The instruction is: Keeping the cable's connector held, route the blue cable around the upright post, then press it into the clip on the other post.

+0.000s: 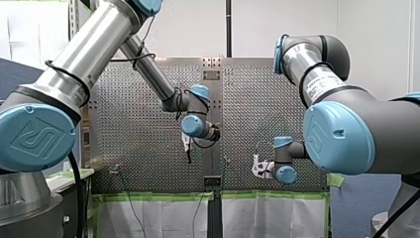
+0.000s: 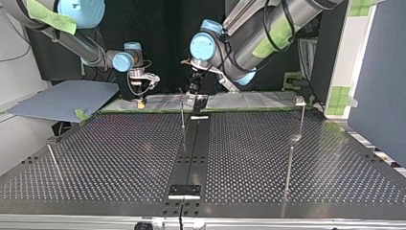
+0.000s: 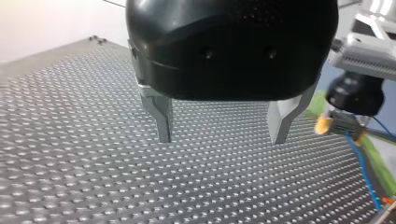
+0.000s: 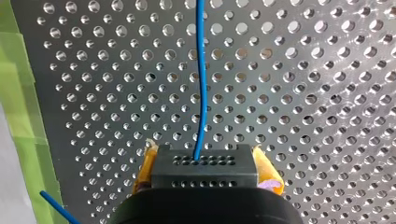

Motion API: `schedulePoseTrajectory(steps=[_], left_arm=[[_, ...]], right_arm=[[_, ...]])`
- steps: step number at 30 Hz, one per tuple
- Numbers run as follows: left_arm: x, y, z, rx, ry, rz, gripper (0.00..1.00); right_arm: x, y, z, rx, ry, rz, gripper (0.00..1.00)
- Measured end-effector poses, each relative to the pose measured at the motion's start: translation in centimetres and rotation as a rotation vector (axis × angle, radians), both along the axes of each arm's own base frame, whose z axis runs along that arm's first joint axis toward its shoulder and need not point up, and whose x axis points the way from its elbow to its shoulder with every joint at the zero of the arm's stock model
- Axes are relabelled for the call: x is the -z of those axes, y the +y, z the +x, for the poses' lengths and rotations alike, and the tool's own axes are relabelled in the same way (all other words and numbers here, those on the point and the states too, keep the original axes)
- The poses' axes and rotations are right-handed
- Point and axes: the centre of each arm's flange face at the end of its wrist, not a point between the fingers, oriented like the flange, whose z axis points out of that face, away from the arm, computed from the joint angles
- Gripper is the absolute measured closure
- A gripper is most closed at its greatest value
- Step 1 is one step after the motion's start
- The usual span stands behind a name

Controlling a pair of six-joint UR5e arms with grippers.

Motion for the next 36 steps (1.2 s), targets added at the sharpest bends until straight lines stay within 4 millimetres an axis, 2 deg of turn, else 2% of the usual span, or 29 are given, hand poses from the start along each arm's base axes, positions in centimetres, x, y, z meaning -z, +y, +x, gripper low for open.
schedulePoseTrajectory(steps=[18,36], left_arm=[[-3.7,4.3,-5.9,-0.032,-0.019,-0.006,0.0],[-5.8,9.0,-12.0,-0.031,-0.035,0.012,0.0]], right_arm=[[0.1,0.0,0.0,-0.001,-0.001,0.005,1.0],[0.2,0.1,0.0,-0.003,0.02,0.009,1.0]])
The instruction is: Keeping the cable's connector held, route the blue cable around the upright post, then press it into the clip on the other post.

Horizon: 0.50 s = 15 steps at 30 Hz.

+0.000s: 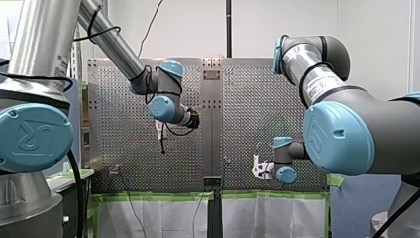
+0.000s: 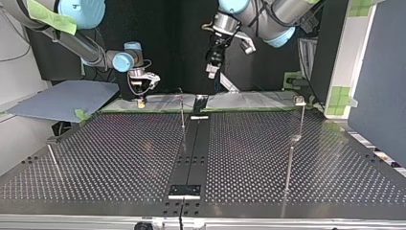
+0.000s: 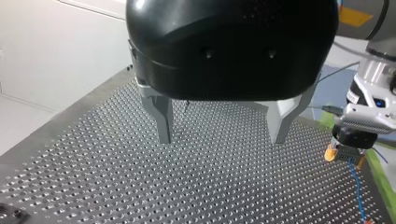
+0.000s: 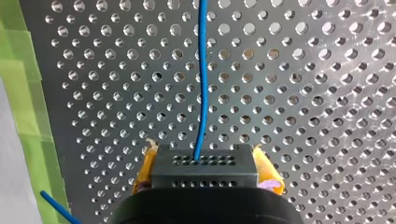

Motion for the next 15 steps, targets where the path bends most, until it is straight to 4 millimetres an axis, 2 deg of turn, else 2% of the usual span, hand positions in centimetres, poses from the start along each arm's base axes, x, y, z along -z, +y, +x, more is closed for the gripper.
schedulePoseTrajectory(steps=[7,15], left_arm=[[-0.7,1.6,-2.3,0.001,-0.007,-0.001,0.0],[-2.5,2.1,-2.9,0.001,-0.044,-0.026,0.0]], right_arm=[[0.1,0.1,0.0,-0.001,0.016,0.006,1.0],[0.1,0.2,0.0,-0.002,0.019,0.007,1.0]])
